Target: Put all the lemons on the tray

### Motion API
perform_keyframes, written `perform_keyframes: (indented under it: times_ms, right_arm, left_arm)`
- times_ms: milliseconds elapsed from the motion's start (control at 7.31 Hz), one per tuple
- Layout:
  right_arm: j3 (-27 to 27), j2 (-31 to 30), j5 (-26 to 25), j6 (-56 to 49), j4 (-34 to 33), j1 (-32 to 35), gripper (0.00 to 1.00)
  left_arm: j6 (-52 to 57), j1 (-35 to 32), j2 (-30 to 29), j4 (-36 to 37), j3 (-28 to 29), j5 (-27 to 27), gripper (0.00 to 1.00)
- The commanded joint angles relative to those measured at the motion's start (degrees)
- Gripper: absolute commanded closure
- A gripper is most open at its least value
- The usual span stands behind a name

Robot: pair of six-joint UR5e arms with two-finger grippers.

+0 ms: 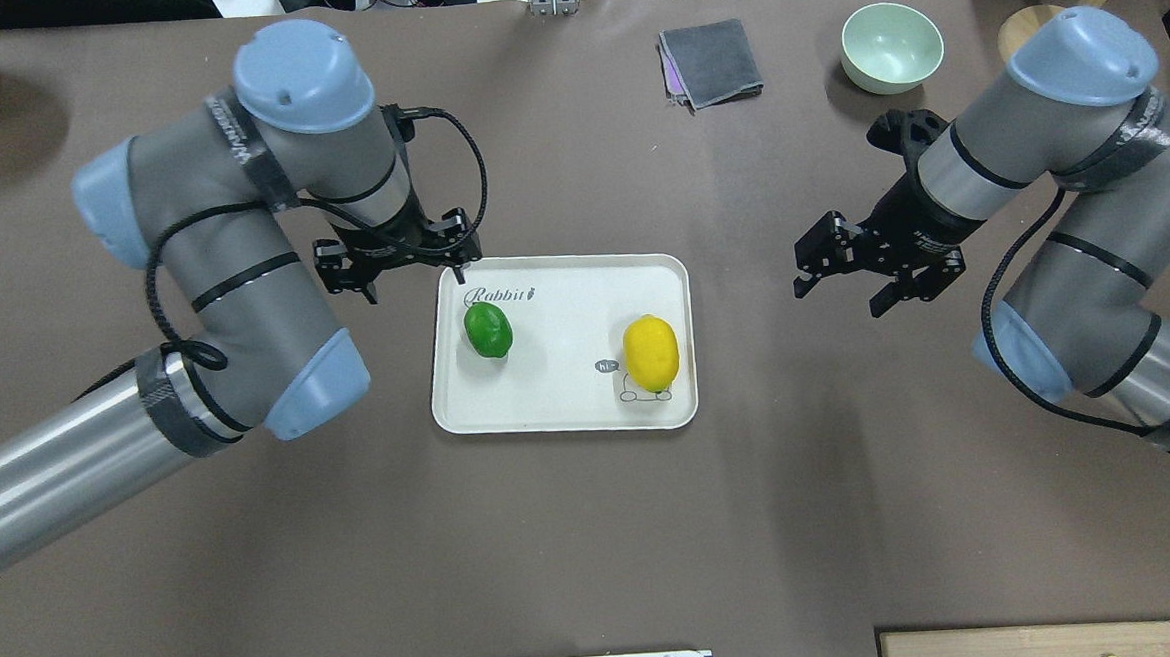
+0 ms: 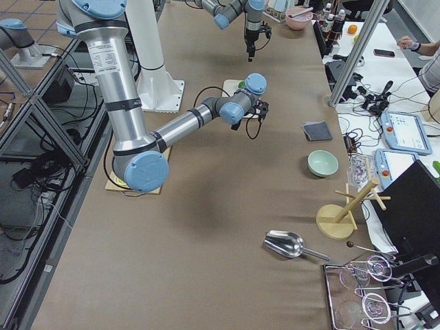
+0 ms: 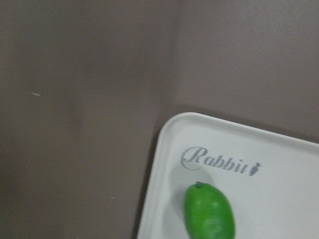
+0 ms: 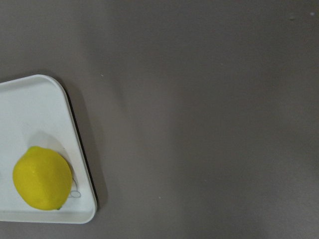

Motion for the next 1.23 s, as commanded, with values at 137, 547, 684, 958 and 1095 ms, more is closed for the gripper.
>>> perform_keyframes:
  times_ms: [137,547,684,958,1095]
  right_arm:
    - [7.5,-12.5,1.2,-11.3,-0.7,3.5,0.04]
    - [9.2,-18.8,-0.1,-28.6,-0.7,6.5,0.04]
    - [8.9,-20.0,-4.0,-38.0,-0.9,7.9,0.04]
    - [8.9,-23.2,-9.5,-44.6,-1.0,10.4,0.04]
    - [8.7,-24.4,-11.3,-44.7,-1.1,11.7,0.04]
  left_arm:
    - [25.5,-14.8,14.2,0.5,-1.0,-6.1,0.02]
    - [48.1,-30.2,22.4,0.6,5.7,-6.1,0.02]
    - [53.1,-35.7,25.1,0.6,7.4,-7.2,0.02]
    - [63.3,-43.3,27.7,4.8,7.6,-8.9,0.02]
    - [71.0,-47.0,28.0,6.6,9.6,-8.4,0.02]
